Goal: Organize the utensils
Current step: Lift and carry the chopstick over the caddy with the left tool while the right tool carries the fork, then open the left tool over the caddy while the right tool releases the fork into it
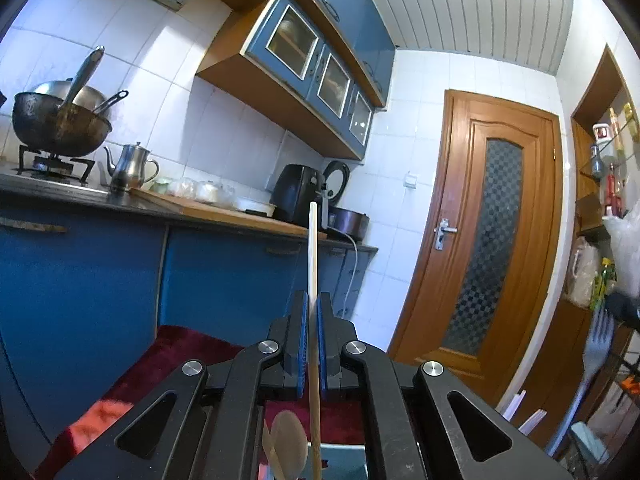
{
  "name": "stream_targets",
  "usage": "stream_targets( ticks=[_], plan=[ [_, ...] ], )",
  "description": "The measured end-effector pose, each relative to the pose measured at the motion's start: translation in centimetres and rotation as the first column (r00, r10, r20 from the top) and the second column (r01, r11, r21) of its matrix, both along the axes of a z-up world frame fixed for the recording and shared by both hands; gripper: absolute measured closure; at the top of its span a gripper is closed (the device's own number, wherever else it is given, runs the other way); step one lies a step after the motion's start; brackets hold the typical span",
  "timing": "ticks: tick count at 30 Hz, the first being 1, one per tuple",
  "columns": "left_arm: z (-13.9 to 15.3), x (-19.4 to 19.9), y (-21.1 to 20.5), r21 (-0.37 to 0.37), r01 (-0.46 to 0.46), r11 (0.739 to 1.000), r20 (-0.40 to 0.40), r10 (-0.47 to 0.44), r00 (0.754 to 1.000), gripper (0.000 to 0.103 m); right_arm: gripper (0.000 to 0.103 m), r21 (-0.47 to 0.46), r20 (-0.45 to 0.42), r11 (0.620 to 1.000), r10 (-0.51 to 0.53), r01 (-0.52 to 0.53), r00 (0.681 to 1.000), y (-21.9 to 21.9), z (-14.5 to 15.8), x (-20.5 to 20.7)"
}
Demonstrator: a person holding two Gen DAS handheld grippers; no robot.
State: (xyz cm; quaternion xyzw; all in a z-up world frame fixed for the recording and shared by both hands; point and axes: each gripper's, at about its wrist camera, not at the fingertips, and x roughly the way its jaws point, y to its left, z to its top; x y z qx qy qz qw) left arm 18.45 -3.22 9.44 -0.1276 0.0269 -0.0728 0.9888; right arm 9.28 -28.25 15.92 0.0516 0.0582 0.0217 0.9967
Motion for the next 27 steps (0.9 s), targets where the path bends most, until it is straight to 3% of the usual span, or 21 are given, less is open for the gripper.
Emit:
stream_targets(
  ticks=[4, 8, 13, 17, 19, 22, 27],
  plan=[
    [-0.5, 0.0, -0.2, 0.02, 0.0, 1.0, -0.005, 0.0, 1.0, 0.099, 0.1, -0.089, 0.015, 0.995, -0.041, 0.042, 0.999, 1.7, -0.6, 1.7],
    [-0.8, -0.4, -0.1, 0.03, 0.004, 1.0, -0.018, -0.003, 1.0, 0.099, 0.1, -0.126, -0.038, 0.992, -0.035, 0.03, 0.999, 2.6, -2.1, 3.4],
    [-0.7, -0.6, -0.1, 0.043, 0.017, 0.999, -0.04, -0.016, 0.999, 0.096, 0.1, -0.073, -0.106, 0.997, 0.002, -0.01, 0.994, 2.4, -3.7, 4.4],
    [-0.7, -0.9, 0.0, 0.043, 0.042, 0.998, -0.067, -0.039, 0.997, 0.076, 0.095, 0.002, -0.115, 1.0, 0.023, -0.023, 0.993, 1.3, -3.7, 4.2],
    [-0.6, -1.3, 0.0, 0.049, 0.049, 0.998, -0.066, -0.045, 0.997, 0.074, 0.088, 0.027, -0.113, 0.999, 0.027, -0.024, 0.993, 0.9, -3.6, 3.9],
    [-0.2, -2.0, 0.1, 0.05, 0.058, 0.997, -0.073, -0.054, 0.996, 0.069, 0.088, 0.047, -0.103, 0.999, 0.03, -0.025, 0.994, 0.4, -3.3, 2.9],
    [0.6, -3.1, 0.5, 0.029, 0.074, 0.997, -0.098, -0.07, 0.993, 0.068, 0.084, 0.068, -0.099, 0.997, 0.034, -0.028, 0.995, 0.1, -3.0, 1.6]
  ],
)
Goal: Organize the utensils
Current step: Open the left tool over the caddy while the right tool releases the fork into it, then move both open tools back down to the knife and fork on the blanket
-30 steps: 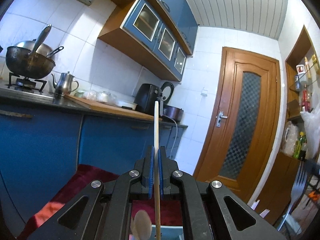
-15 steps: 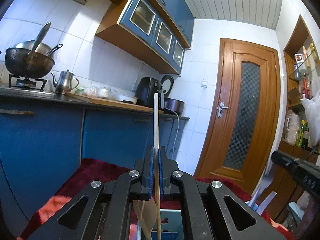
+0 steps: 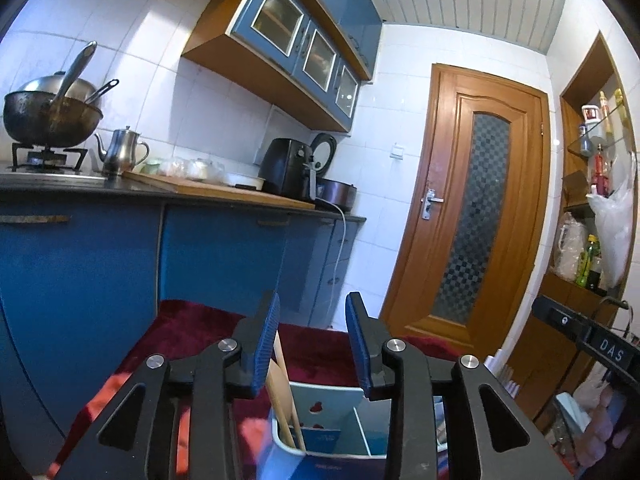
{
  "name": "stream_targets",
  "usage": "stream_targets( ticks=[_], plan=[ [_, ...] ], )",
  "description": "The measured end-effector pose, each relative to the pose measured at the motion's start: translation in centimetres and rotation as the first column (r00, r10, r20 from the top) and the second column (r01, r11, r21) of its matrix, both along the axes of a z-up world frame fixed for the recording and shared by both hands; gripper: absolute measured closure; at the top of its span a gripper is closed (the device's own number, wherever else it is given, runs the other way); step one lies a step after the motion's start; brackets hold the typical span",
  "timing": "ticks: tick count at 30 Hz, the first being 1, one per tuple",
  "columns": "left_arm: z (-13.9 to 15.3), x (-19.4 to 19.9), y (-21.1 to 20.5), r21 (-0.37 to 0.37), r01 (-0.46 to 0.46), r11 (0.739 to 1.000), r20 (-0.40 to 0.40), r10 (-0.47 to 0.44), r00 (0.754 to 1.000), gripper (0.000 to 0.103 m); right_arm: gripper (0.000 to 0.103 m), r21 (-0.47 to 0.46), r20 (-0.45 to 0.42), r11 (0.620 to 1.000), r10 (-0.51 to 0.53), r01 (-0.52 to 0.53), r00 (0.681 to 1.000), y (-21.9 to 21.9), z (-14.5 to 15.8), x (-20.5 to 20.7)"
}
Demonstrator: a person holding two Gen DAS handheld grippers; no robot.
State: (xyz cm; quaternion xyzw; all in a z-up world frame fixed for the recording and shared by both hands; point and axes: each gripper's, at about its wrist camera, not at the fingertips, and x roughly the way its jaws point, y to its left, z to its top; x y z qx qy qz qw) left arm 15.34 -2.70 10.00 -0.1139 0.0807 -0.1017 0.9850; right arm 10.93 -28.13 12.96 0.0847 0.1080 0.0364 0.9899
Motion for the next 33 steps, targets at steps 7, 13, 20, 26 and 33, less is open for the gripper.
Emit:
stream_targets(
  ticks=[7, 13, 20, 26, 33],
  plan=[
    [1.1, -2.1, 0.1, -0.006, 0.04, 0.999, -0.046, -0.04, 0.998, 0.068, 0.078, 0.035, -0.018, 0.999, 0.011, -0.01, 1.0, 0.2, 0.6, -2.3],
    [1.7, -4.5, 0.3, 0.0, 0.071, 0.997, -0.106, -0.071, 0.992, 0.068, 0.076, 0.042, -0.027, 0.999, 0.022, -0.021, 0.999, 0.6, 0.9, -4.7],
    [1.9, -7.2, 0.4, 0.042, 0.086, 0.995, -0.176, -0.078, 0.981, 0.068, 0.074, 0.044, -0.04, 0.998, 0.038, -0.036, 0.999, 1.2, 1.2, -8.1],
    [1.5, -9.5, 0.6, 0.062, 0.106, 0.992, -0.235, -0.088, 0.968, 0.068, 0.071, 0.029, -0.063, 0.999, 0.048, -0.046, 0.997, 1.9, 0.7, -10.6],
    [-0.1, -11.6, 1.0, 0.088, 0.132, 0.987, -0.323, -0.097, 0.941, 0.068, 0.069, 0.031, -0.121, 0.999, 0.047, -0.044, 0.992, 1.7, -1.1, -12.6]
  ],
)
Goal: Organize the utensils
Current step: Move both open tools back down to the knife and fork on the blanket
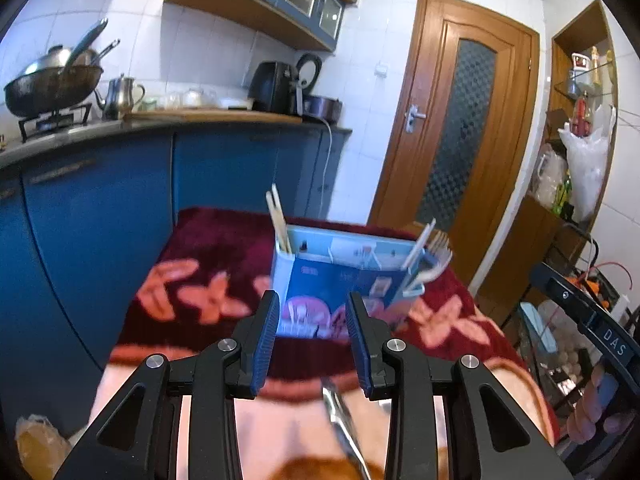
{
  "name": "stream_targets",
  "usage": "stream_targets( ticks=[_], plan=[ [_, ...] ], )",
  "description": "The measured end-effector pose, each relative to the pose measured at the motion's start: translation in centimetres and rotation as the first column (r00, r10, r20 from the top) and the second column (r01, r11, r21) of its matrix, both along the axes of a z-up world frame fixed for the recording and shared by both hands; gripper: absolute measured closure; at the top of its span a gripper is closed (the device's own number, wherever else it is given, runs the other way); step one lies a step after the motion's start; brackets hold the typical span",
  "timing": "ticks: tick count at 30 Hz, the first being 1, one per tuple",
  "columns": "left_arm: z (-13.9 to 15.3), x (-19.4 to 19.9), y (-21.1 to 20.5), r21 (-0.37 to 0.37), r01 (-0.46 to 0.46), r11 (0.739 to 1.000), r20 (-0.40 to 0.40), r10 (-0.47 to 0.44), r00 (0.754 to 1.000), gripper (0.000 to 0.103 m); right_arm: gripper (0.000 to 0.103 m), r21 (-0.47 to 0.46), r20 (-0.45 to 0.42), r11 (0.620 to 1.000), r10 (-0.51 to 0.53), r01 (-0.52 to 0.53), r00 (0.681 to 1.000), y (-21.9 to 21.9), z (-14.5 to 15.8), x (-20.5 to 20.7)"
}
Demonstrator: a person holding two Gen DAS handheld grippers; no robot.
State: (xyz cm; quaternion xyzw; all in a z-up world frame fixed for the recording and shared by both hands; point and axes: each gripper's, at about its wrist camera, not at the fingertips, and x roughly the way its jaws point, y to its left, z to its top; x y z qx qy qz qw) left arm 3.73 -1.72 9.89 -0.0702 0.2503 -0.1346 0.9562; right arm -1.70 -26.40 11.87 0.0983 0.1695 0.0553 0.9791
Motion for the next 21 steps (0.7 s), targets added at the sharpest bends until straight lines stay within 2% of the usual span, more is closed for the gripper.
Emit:
stream_targets(
  ticks=[10, 21],
  plan=[
    [-2.9, -1.0, -0.2, -0.016, 0.025, 1.0, -0.116, -0.027, 0.993, 0.068, 0.066, 0.021, -0.076, 1.0, -0.007, 0.009, 0.997, -0.7, -2.7, -1.6],
    [-7.1, -0.2, -1.4, -0.033, 0.05, 0.998, -0.271, -0.058, 0.961, 0.068, 0.064, 0.051, -0.177, 0.998, -0.018, 0.027, 0.984, -2.1, -6.2, -1.8]
  ],
)
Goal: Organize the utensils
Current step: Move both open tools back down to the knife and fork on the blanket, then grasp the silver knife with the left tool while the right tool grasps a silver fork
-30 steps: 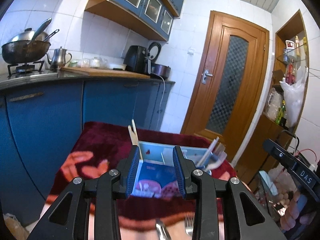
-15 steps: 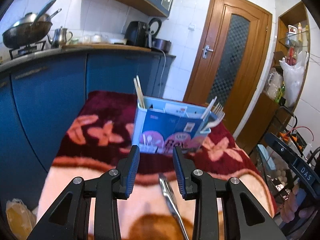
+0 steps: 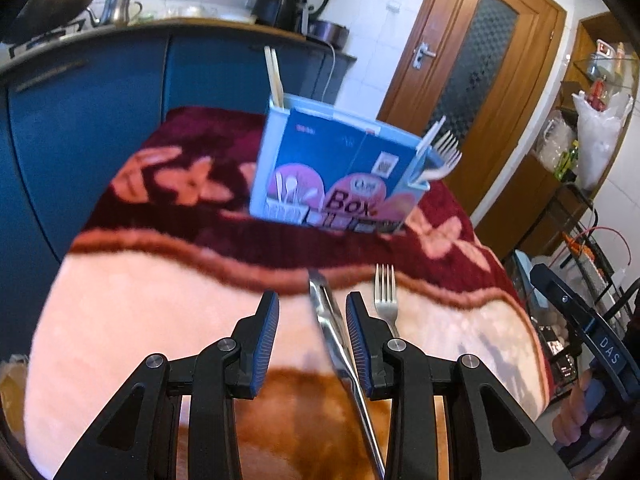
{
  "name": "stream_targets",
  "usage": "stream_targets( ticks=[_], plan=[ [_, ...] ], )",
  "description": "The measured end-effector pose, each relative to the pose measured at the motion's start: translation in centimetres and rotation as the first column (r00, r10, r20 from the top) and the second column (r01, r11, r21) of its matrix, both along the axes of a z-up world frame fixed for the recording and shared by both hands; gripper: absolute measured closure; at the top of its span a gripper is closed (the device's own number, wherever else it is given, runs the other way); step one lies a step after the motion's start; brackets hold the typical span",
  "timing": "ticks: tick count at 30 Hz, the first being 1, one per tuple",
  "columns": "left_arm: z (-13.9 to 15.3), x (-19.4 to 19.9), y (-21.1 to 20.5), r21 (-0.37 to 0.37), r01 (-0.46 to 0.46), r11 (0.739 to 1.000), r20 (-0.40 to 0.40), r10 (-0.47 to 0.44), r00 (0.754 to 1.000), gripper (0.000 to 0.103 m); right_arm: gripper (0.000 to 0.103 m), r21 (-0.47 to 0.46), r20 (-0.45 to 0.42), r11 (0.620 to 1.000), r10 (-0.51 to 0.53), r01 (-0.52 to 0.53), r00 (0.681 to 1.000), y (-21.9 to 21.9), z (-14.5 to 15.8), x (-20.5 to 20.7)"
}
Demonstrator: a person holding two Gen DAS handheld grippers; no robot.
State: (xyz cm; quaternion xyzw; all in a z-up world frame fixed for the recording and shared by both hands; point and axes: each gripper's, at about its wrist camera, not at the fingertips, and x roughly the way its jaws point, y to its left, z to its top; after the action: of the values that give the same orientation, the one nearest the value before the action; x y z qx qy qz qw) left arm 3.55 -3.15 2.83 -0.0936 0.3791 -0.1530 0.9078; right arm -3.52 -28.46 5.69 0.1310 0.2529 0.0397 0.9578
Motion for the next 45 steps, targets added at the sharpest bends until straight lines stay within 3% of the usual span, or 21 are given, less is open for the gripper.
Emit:
stream_targets(
  ticks=[21, 32, 40, 45],
  plan=[
    [-4.0, 1.8, -2.2, 0.03, 0.06, 0.998, -0.156, -0.055, 0.986, 0.068, 0.064, 0.028, -0.049, 0.999, -0.015, 0.016, 0.999, -1.3, -1.9, 0.2],
    [-4.3, 1.9, -3.6, 0.025, 0.108, 0.994, -0.182, -0.102, 0.978, 0.068, 0.064, 0.036, -0.056, 0.999, -0.017, 0.019, 0.998, -1.6, -2.3, 0.2],
    [-4.3, 1.6, -5.4, 0.172, 0.138, 0.975, -0.174, -0.108, 0.979, 0.081, 0.064, 0.036, -0.055, 0.999, -0.015, 0.017, 0.998, -1.6, -2.4, 0.2],
    [-4.1, 1.6, -4.3, 0.122, 0.132, 0.984, -0.175, -0.11, 0.978, 0.086, 0.064, 0.034, -0.052, 0.999, -0.012, 0.014, 0.999, -1.5, -2.4, 0.0]
  ],
)
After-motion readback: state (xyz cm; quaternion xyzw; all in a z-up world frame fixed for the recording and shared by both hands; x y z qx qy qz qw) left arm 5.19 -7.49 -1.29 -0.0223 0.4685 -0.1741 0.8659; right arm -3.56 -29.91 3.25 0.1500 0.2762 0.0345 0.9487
